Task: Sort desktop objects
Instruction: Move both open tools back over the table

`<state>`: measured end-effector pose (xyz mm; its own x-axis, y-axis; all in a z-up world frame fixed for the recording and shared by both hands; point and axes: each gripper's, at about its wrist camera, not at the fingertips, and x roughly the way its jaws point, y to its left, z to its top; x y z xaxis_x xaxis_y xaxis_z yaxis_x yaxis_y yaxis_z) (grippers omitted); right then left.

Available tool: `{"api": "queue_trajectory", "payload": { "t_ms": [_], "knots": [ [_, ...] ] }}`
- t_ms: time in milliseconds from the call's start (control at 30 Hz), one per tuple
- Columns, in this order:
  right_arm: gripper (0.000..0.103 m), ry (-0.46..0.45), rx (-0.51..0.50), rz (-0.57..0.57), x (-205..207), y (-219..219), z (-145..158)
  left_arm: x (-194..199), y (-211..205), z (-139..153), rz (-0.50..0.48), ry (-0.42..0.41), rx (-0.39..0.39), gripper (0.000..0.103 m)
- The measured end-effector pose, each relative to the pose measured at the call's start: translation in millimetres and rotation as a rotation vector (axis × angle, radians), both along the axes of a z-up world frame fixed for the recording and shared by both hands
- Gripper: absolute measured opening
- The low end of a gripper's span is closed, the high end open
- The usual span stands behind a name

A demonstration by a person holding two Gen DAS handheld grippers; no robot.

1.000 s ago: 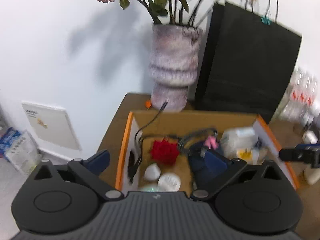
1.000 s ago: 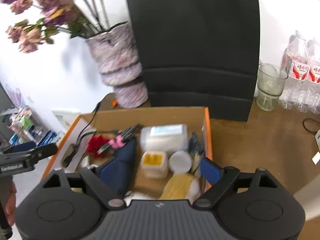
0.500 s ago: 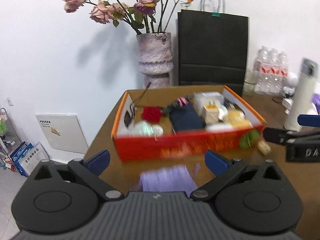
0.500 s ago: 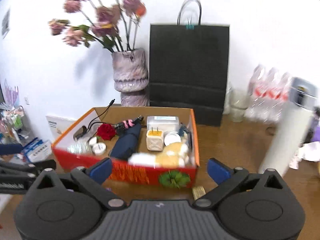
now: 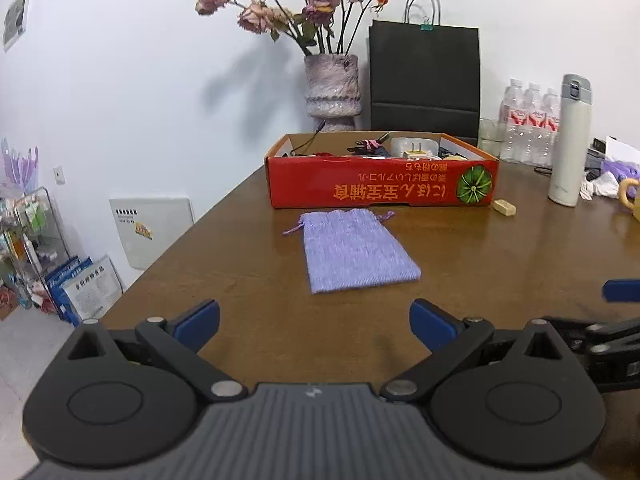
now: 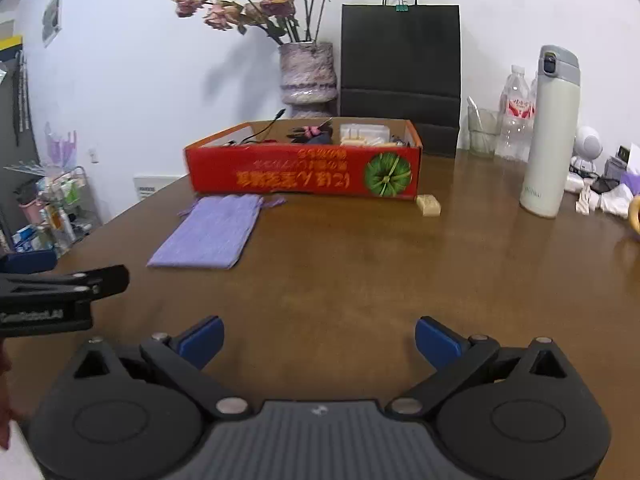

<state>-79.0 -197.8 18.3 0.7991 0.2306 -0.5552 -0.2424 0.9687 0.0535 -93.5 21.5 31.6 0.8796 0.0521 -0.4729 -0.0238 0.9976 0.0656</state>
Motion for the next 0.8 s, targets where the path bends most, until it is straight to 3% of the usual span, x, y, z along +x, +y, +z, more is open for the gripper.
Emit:
{"api": "queue_trajectory", "payload": {
  "t_ms": [167,433,633,800],
  "knots": [
    [0.103,-0.033,0.036,-0.072,-17.9,-11.2,-4.3,-6.2,-2.4,-8.9,-0.019,0.043,-0.010,0.103],
    [0.103,0.030,0.094,-0.067,-6.2,-24.8,-5.6,3.5,-8.6,-9.3,-0.004,0.098,-0.022,0.103],
    [0.103,0.090,0.118,-0.102,36.5,-49.0,3.3,39.7,-13.7,5.3,-0.049,0.146,-0.056,0.103],
    [0.099,0.088,0.081,-0.131,104.0,-62.3,9.7,97.5,-17.5,6.1,-0.048,0.159,-0.022,0.103]
  ]
}}
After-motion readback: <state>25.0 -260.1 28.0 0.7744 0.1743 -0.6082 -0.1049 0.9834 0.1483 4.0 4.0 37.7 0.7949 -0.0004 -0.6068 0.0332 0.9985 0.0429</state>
